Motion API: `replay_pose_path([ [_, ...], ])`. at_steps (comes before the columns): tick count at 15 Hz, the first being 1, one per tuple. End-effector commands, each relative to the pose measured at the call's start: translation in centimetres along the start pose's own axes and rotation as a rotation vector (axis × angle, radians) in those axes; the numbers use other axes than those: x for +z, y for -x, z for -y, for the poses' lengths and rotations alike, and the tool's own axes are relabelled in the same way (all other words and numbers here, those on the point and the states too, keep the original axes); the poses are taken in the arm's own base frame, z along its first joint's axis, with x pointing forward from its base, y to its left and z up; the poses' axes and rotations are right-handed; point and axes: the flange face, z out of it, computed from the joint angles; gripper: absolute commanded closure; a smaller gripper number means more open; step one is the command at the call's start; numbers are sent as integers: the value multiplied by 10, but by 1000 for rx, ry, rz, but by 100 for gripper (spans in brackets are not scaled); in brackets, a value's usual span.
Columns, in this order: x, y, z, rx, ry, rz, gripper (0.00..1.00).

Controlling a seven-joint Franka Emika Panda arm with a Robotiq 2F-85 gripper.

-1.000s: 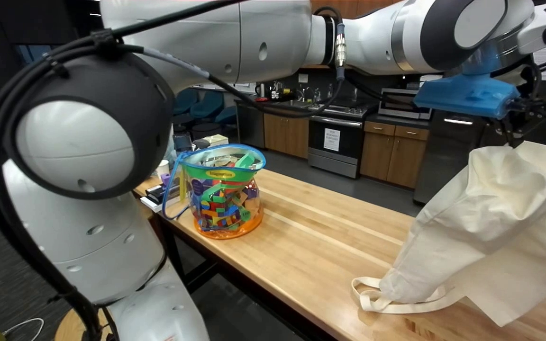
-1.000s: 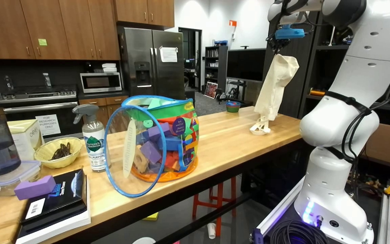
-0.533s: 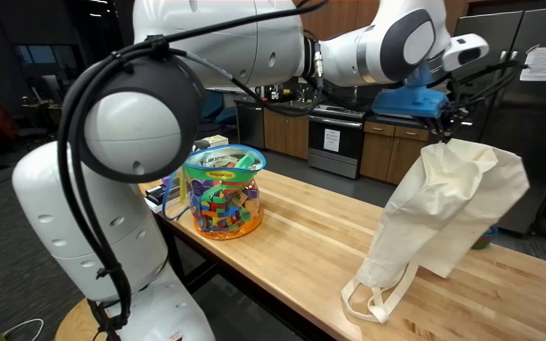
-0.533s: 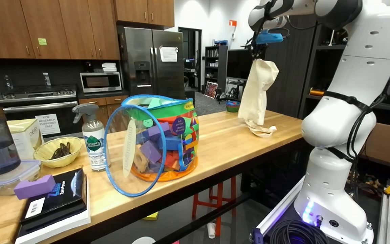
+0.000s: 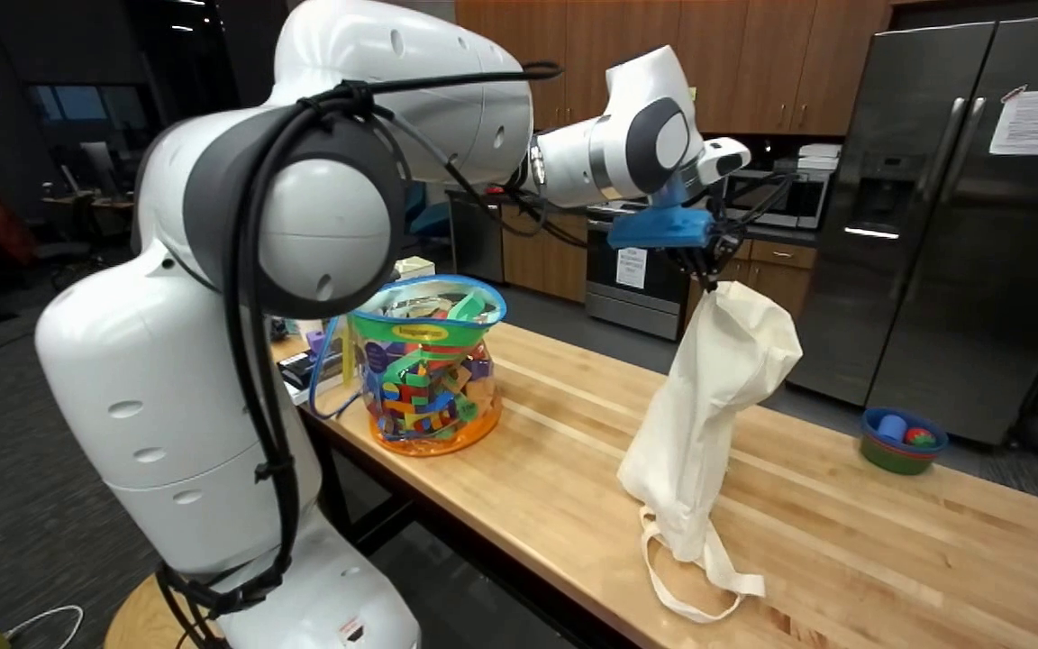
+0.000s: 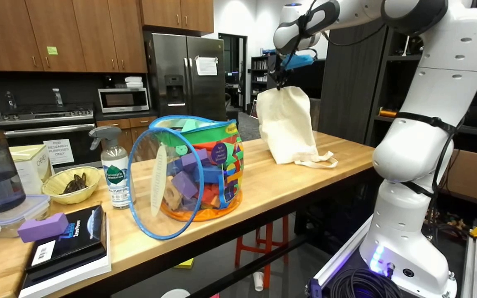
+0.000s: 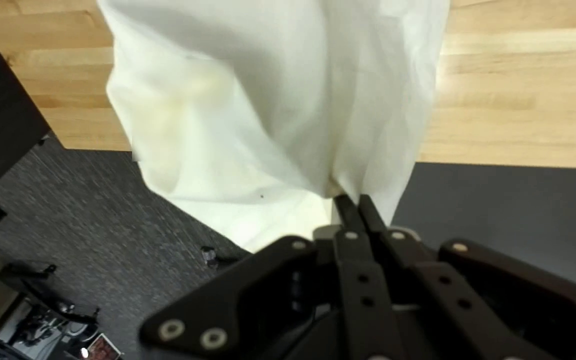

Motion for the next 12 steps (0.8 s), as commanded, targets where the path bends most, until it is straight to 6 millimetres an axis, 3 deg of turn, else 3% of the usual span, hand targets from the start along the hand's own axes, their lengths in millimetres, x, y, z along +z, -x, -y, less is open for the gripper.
replay_pose_path([
  [1,11,30,41,-76,-16,13,99],
  [2,13,38,51,-78,-36,15,72],
  [3,19,18,42,-71,-26,28,71],
  [4,24,22,49,-78,-30,36,93],
  [7,23,21,48,-77,-30,34,74],
  [12,23,20,45,-72,-28,33,71],
])
